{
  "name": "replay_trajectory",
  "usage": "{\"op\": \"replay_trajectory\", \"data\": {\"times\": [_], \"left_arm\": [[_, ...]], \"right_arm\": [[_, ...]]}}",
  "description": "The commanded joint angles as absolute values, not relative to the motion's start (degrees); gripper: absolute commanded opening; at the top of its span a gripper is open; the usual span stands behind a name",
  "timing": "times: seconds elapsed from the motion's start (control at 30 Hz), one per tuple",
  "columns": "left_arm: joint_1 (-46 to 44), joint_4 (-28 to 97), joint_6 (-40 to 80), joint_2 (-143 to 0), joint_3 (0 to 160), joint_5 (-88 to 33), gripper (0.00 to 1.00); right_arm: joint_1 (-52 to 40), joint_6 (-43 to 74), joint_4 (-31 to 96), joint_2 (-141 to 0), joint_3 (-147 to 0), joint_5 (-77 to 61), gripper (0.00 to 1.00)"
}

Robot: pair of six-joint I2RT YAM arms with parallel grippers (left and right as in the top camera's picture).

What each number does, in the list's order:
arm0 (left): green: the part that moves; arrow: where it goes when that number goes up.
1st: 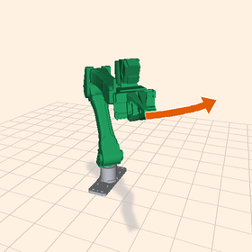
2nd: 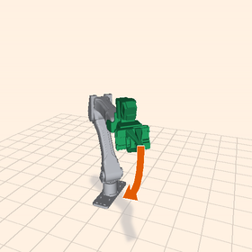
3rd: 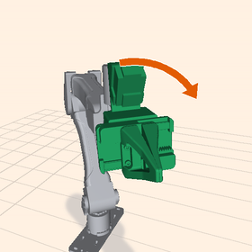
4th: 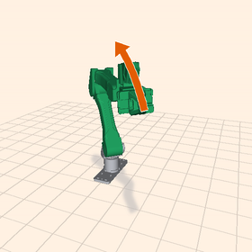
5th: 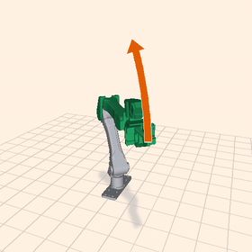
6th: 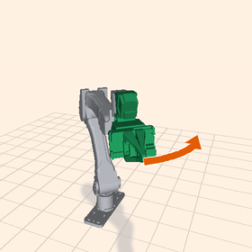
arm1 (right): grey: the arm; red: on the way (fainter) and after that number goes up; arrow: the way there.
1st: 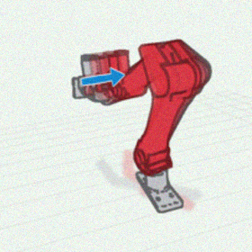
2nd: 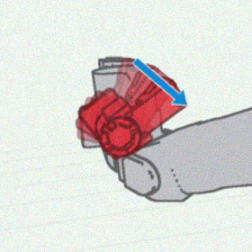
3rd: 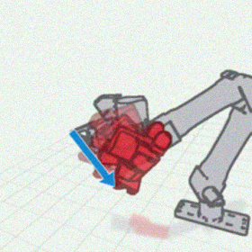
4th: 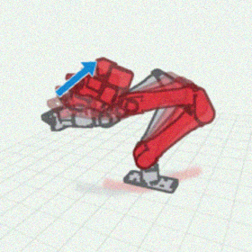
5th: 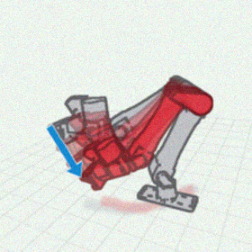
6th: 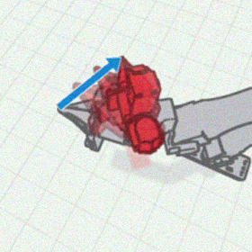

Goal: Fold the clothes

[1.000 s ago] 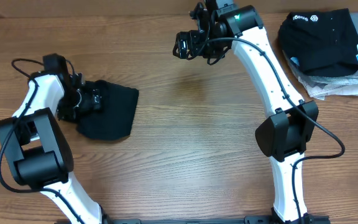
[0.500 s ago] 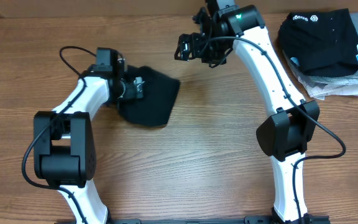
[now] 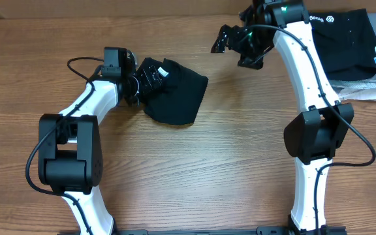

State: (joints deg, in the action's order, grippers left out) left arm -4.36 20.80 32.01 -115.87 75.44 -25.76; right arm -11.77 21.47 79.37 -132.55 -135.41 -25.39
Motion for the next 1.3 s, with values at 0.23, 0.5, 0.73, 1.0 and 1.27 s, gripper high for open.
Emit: {"op": "replay_trajectory", "data": {"times": [0.23,0.5,0.73,1.0,1.27], "left_arm": [[-2.09,47.09,11.81,-116.88,94.59,-14.87,1.00],[-2.09,57.08,8.67,-116.88,103.98,-1.74,1.00],[-2.11,58.08,7.62,-116.88,104.16,0.54,1.00],[-2.11,58.52,7.25,-116.88,104.16,1.63,1.00],[-2.11,58.76,7.25,-116.88,104.16,1.63,1.00]], "right_arm": [[-15.14,31.77,70.39,-132.03,-122.04,-30.26,1.00],[-20.67,38.70,59.11,-132.03,-113.03,-26.52,1.00],[-25.52,46.57,46.09,-132.03,-104.36,-21.45,0.98],[-32.58,46.11,35.70,-132.05,-99.70,-5.56,0.88],[-35.62,41.76,36.10,-132.99,-98.59,-1.06,0.11]]}}
